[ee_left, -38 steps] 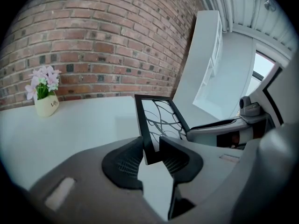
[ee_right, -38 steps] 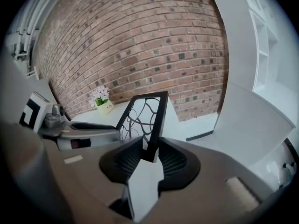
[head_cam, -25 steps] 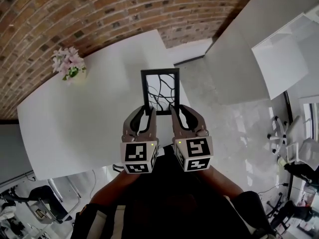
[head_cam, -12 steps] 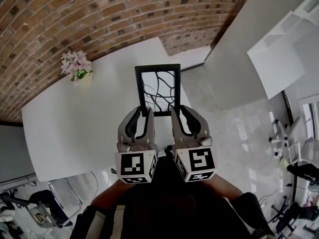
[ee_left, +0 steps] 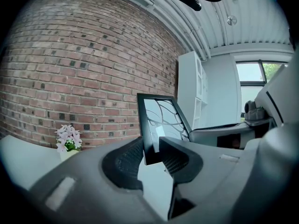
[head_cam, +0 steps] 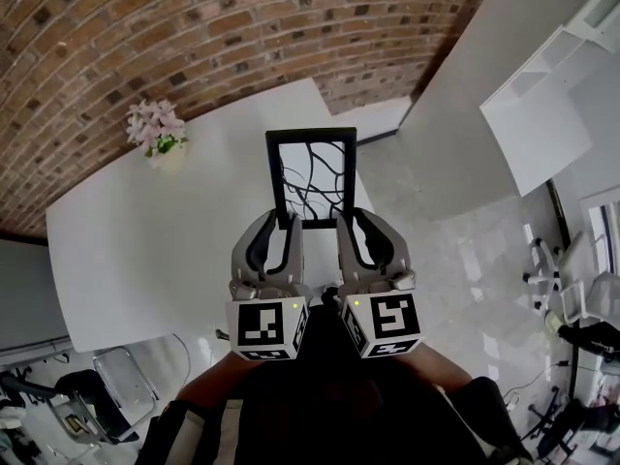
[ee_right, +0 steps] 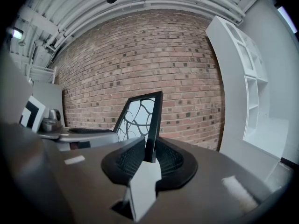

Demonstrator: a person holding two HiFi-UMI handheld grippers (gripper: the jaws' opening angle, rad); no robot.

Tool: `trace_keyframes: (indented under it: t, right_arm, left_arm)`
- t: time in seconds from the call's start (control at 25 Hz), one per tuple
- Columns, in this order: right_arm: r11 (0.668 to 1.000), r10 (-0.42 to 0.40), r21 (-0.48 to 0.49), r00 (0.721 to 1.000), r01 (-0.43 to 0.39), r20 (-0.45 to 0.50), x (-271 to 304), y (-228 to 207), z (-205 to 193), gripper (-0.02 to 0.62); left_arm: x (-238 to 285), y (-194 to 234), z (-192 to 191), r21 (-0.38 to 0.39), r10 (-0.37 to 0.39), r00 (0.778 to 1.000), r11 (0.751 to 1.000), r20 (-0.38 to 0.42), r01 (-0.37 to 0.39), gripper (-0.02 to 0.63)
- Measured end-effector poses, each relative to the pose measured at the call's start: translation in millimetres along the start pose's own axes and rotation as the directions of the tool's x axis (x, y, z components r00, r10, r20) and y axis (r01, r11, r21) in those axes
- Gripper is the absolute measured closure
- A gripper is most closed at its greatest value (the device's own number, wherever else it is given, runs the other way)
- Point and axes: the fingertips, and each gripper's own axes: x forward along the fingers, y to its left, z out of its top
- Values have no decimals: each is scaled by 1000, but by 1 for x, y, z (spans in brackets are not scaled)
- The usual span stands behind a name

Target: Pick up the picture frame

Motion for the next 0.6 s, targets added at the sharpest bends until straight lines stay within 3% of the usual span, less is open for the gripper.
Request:
trace_keyframes:
  t: [0.6]
  right_arm:
    - [1000, 6, 0, 1000, -6, -14, 7, -2, -3, 523]
  left_arm:
    - [7, 3, -3, -3, 1, 1000, 1000, -11, -1, 511]
